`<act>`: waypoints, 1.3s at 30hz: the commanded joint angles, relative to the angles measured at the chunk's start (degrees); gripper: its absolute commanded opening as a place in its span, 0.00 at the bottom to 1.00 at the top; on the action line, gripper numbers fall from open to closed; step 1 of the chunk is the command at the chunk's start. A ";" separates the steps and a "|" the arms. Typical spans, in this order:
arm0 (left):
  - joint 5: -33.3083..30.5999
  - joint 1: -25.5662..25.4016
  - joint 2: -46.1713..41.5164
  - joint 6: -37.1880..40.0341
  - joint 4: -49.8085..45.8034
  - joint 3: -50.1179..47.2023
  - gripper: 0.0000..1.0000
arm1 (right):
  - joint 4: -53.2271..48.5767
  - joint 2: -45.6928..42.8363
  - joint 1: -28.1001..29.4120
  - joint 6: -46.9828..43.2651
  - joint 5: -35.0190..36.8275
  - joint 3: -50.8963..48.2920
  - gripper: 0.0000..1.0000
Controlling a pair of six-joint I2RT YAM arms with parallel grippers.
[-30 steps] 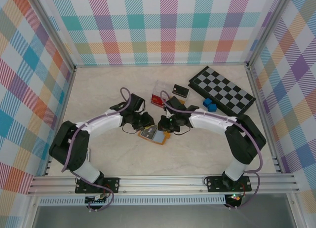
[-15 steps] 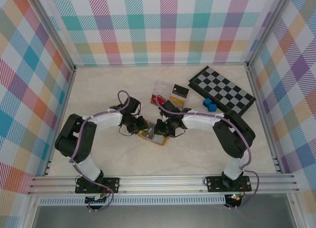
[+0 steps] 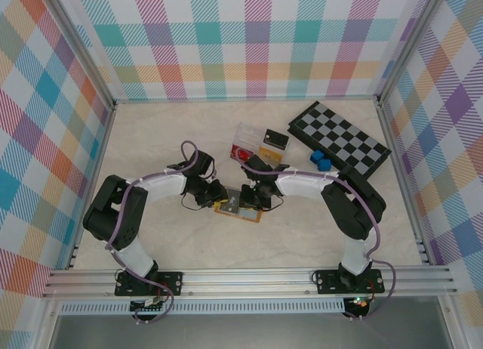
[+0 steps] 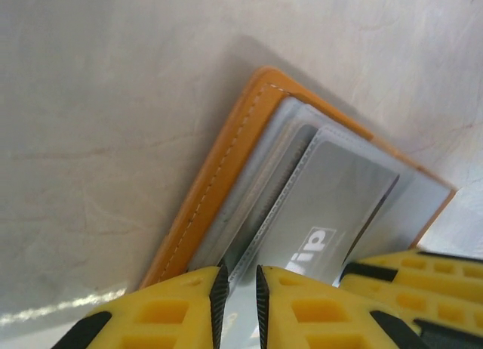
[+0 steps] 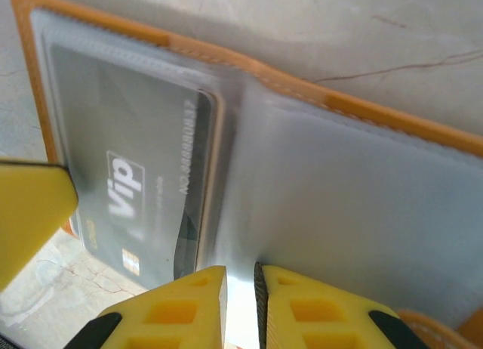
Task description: Take the credit cards out of the card holder
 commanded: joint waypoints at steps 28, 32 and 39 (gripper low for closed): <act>-5.64 -2.52 0.99 -2.87 -5.21 4.70 0.18 | 7.43 -0.28 -4.89 -6.00 -10.37 -2.03 0.15; -5.46 -2.56 1.80 -3.18 -5.14 4.49 0.16 | 6.82 0.03 -5.00 -6.29 -9.67 -2.26 0.17; -5.31 -2.57 2.92 -3.41 -4.92 3.35 0.13 | 6.87 1.29 -5.07 -6.54 -10.51 -2.22 0.16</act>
